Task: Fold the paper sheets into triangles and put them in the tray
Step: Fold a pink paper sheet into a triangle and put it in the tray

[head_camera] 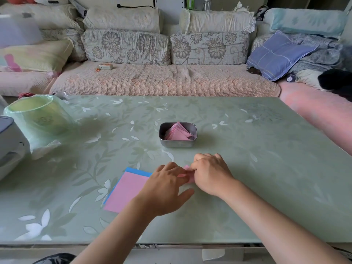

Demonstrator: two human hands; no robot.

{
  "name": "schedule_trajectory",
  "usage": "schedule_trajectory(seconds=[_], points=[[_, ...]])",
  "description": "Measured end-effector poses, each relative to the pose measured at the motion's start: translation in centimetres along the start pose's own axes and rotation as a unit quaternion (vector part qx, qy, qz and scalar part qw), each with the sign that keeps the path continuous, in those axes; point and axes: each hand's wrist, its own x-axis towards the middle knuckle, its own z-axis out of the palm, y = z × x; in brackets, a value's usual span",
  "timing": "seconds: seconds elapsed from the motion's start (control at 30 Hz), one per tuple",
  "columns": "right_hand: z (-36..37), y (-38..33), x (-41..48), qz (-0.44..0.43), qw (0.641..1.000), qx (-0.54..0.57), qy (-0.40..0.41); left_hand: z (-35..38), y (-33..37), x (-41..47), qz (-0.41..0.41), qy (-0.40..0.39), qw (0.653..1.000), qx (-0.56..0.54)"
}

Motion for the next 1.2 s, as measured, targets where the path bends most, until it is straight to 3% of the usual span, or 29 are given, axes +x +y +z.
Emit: schedule_trajectory(seconds=[0.3, 0.57, 0.8, 1.03, 1.2], points=[[-0.4, -0.8, -0.6, 0.021, 0.999, -0.024, -0.007, 0.1, 0.7, -2.0, 0.029, -0.001, 0.999, 0.042], [0.2, -0.5, -1.3, 0.018, 0.998, -0.053, -0.006, 0.7, 0.8, -2.5, -0.012, -0.017, 0.999, -0.049], [0.3, -0.3, -2.5, 0.013, 0.999, -0.045, 0.003, 1.2, 0.8, -2.3, -0.019, -0.008, 0.999, -0.049], [-0.1, -0.6, -4.4, -0.061, 0.992, -0.024, 0.107, 1.4, 1.4, -2.5, -0.012, 0.001, 1.000, -0.027], [0.1, -0.5, -5.5, -0.076, 0.992, -0.070, 0.075, 1.4, 1.4, -2.6, -0.018, 0.012, 0.999, -0.043]])
